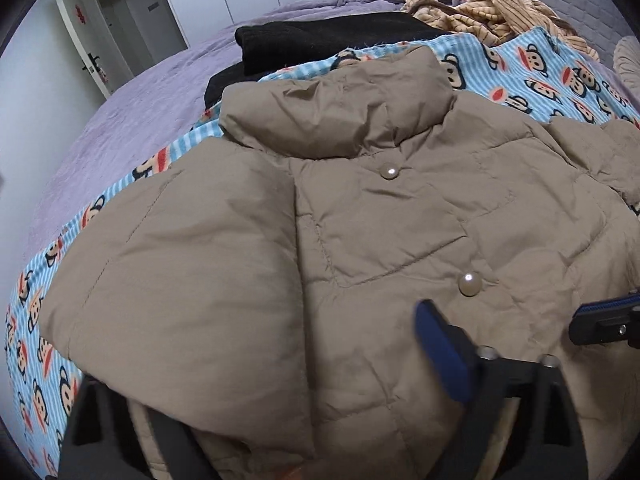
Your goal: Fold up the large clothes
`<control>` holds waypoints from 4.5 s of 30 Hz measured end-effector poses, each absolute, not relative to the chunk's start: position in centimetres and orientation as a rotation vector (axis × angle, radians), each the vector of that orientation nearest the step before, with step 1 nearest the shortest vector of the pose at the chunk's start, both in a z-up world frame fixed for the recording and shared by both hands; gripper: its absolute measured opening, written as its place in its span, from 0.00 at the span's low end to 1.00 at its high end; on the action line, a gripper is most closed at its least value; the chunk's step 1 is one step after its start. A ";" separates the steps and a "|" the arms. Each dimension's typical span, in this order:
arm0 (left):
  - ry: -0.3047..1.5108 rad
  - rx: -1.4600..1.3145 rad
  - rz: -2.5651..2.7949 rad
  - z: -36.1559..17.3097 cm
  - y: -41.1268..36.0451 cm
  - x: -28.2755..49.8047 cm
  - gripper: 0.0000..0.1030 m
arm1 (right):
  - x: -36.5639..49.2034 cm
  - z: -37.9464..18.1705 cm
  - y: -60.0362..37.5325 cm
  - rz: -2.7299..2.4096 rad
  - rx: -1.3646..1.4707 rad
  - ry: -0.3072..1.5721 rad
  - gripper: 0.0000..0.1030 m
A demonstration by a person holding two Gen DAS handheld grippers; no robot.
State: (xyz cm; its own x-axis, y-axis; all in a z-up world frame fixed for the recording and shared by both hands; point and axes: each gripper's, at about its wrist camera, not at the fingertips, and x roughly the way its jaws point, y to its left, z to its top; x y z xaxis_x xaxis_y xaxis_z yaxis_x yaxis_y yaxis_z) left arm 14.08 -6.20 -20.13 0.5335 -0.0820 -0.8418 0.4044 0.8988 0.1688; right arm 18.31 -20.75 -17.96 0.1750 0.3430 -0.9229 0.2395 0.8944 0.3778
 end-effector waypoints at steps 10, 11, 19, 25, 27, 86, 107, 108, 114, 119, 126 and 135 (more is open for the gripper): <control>0.922 0.144 -0.208 -15.2 2.3 10.5 0.96 | 23.7 -14.9 -15.8 0.157 0.270 1.304 0.87; 0.929 0.067 -0.163 -14.9 4.4 10.7 0.96 | 23.8 -14.3 -15.5 0.172 0.239 1.282 0.87; 1.126 -0.243 0.107 -21.7 15.1 14.0 0.96 | 22.6 -10.5 -5.6 0.298 -0.259 1.124 0.87; 1.144 -0.291 0.151 -23.5 15.7 14.0 0.94 | 23.9 -14.2 -0.2 0.237 -0.536 1.076 0.86; 1.138 -0.263 0.145 -23.3 15.4 13.9 0.94 | 25.6 -14.3 -1.6 0.128 -0.508 1.048 0.85; 1.098 -0.014 0.103 -16.7 9.9 12.1 0.76 | 15.6 -15.8 -35.8 -0.133 0.556 1.216 0.17; 1.123 0.078 -0.249 -13.9 -14.3 6.7 0.99 | 1.7 -14.4 -52.5 -0.266 1.007 1.006 0.89; 1.139 0.082 -0.265 -14.0 -15.3 6.7 0.99 | 1.2 -14.6 -53.7 -0.275 1.038 0.988 0.89; 1.185 0.146 -0.255 -14.6 -19.6 6.7 0.99 | -0.1 -15.5 -60.1 -0.347 1.144 0.903 1.00; 1.206 0.151 -0.258 -14.8 -21.3 6.9 0.99 | 0.0 -16.2 -64.2 -0.390 1.209 0.850 1.00; 1.220 0.140 -0.214 -15.0 -22.2 7.5 0.99 | 1.6 -17.0 -68.3 -0.359 1.315 0.770 1.00; 1.175 0.119 -0.142 -14.0 -21.7 9.4 0.99 | 3.8 -19.8 -71.7 -0.217 1.675 0.528 0.97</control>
